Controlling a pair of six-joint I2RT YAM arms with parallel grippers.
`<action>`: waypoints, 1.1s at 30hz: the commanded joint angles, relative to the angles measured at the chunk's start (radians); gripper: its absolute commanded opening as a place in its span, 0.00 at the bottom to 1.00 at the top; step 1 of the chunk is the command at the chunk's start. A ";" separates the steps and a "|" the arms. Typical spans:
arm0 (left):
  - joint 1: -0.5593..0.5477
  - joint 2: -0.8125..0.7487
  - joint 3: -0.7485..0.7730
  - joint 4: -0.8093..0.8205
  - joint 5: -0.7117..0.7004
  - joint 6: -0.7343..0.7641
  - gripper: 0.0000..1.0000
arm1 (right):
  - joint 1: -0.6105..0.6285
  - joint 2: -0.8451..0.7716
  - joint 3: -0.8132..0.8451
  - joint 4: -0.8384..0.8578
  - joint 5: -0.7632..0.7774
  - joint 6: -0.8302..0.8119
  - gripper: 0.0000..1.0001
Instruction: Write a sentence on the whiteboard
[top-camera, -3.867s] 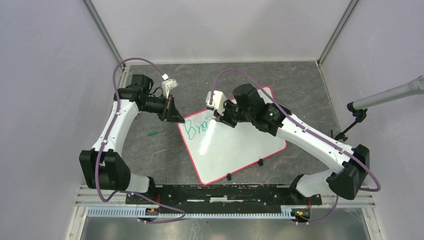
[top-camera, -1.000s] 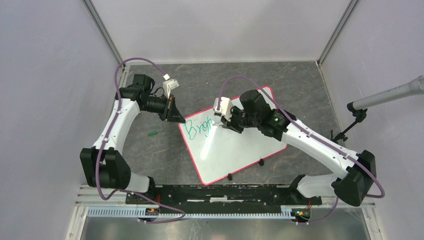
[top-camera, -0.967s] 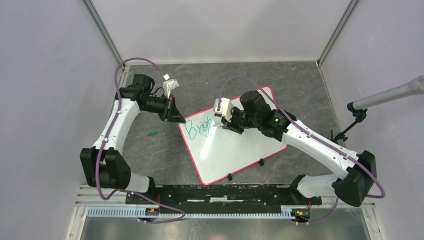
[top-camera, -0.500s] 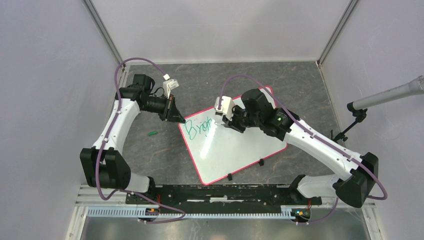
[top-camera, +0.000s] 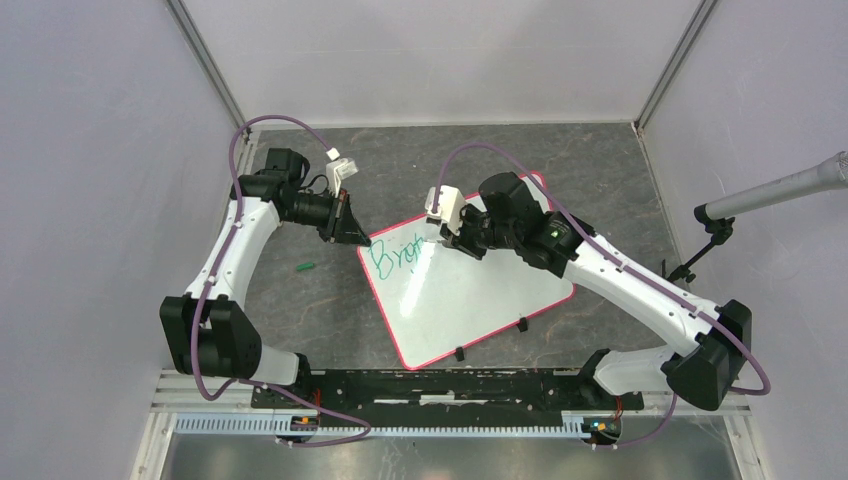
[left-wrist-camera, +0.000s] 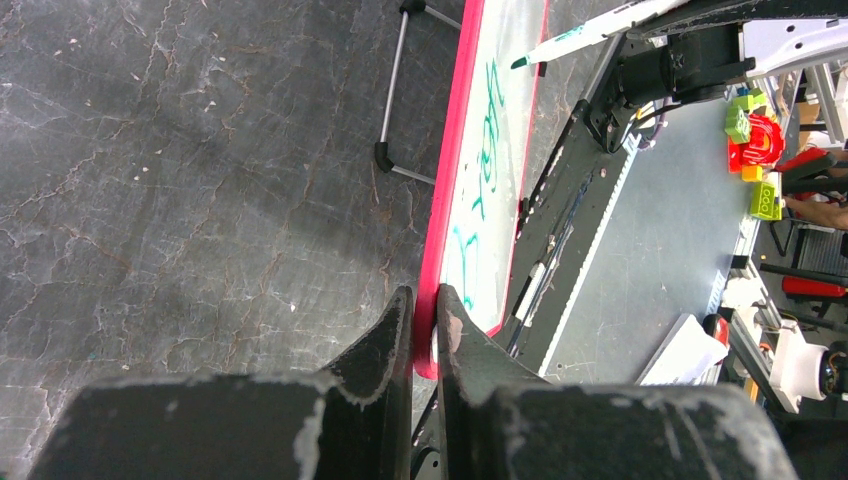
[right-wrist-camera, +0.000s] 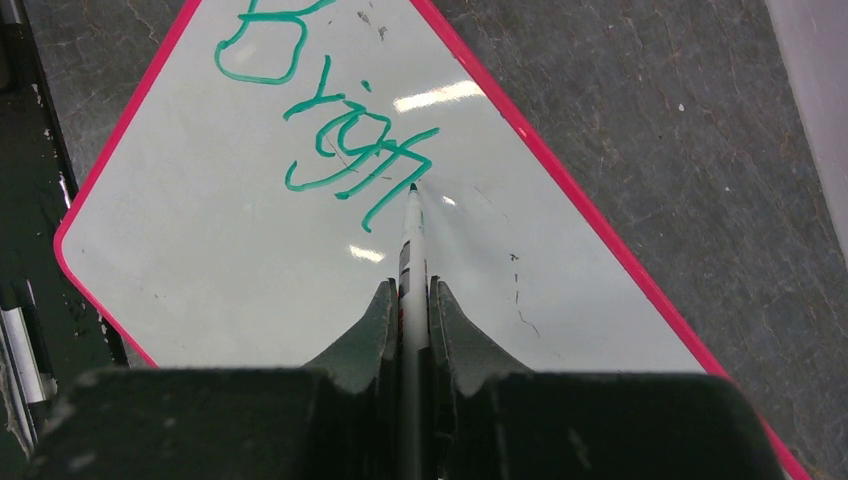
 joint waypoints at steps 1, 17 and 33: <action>-0.043 0.000 0.000 -0.016 -0.013 0.057 0.02 | -0.001 -0.007 0.023 0.026 -0.009 -0.001 0.00; -0.045 0.049 0.034 -0.016 -0.065 0.077 0.02 | 0.000 -0.017 0.046 -0.003 -0.021 -0.014 0.00; -0.054 0.033 0.027 -0.016 -0.074 0.074 0.02 | -0.002 -0.028 0.015 -0.003 -0.046 -0.008 0.00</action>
